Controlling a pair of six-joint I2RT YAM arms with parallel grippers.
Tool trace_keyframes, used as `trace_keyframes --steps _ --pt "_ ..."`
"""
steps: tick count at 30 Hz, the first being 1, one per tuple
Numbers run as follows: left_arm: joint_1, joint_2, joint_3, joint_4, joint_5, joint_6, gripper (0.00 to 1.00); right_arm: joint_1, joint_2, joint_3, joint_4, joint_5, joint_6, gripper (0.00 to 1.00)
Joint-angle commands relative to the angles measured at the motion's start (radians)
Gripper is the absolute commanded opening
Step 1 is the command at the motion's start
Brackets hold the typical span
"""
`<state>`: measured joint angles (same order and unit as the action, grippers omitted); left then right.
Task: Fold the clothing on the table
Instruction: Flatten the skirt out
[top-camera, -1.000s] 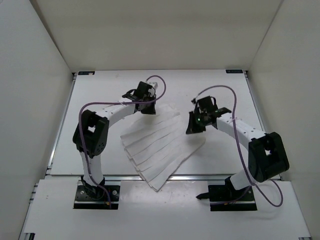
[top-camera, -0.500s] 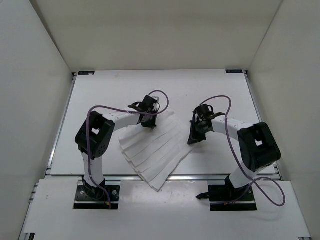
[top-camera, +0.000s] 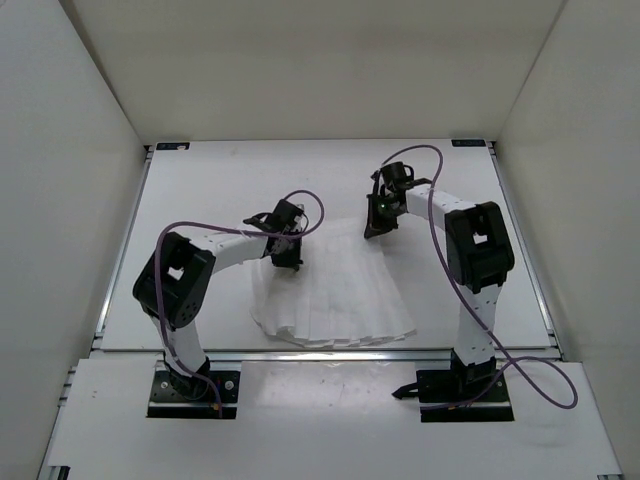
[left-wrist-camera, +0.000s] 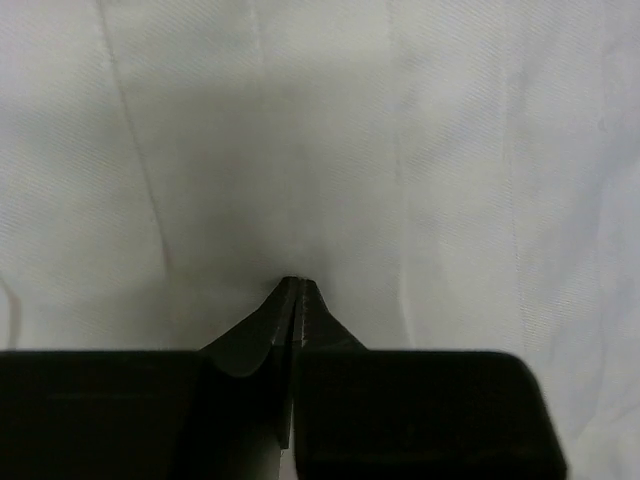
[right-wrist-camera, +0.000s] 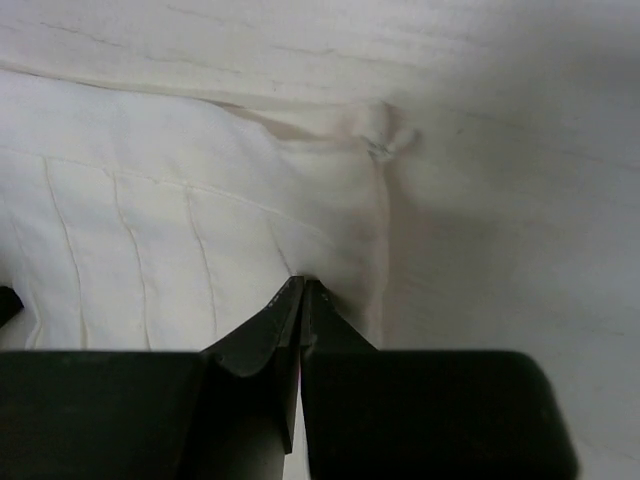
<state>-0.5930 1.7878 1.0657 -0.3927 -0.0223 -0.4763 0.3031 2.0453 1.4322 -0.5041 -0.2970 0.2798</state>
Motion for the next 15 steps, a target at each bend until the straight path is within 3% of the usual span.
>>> trace_keyframes --steps 1,3,4,6,7,11,15 --pt "0.07 -0.007 0.052 -0.08 0.077 0.063 0.14 -0.03 -0.01 0.097 -0.043 -0.023 -0.074 0.0" --pt "0.108 -0.024 0.143 -0.101 0.07 0.083 0.38 -0.045 -0.037 0.123 -0.044 -0.037 -0.079 0.18" --pt "0.116 -0.031 0.16 -0.106 0.068 0.102 0.44 -0.056 -0.071 0.131 -0.036 -0.039 -0.076 0.24" --pt "0.162 -0.057 0.21 -0.094 0.071 0.114 0.76 -0.073 -0.109 0.131 -0.033 -0.03 -0.079 0.57" --pt "0.188 -0.06 0.217 -0.072 0.068 0.117 0.85 -0.084 -0.134 0.126 -0.024 -0.05 -0.086 0.66" --pt "0.257 -0.05 0.217 0.024 0.067 0.126 0.85 -0.127 -0.123 0.105 -0.016 -0.079 -0.134 0.71" --pt "0.283 0.068 0.283 0.0 0.041 0.137 0.83 -0.139 -0.065 0.094 -0.018 -0.079 -0.154 0.71"
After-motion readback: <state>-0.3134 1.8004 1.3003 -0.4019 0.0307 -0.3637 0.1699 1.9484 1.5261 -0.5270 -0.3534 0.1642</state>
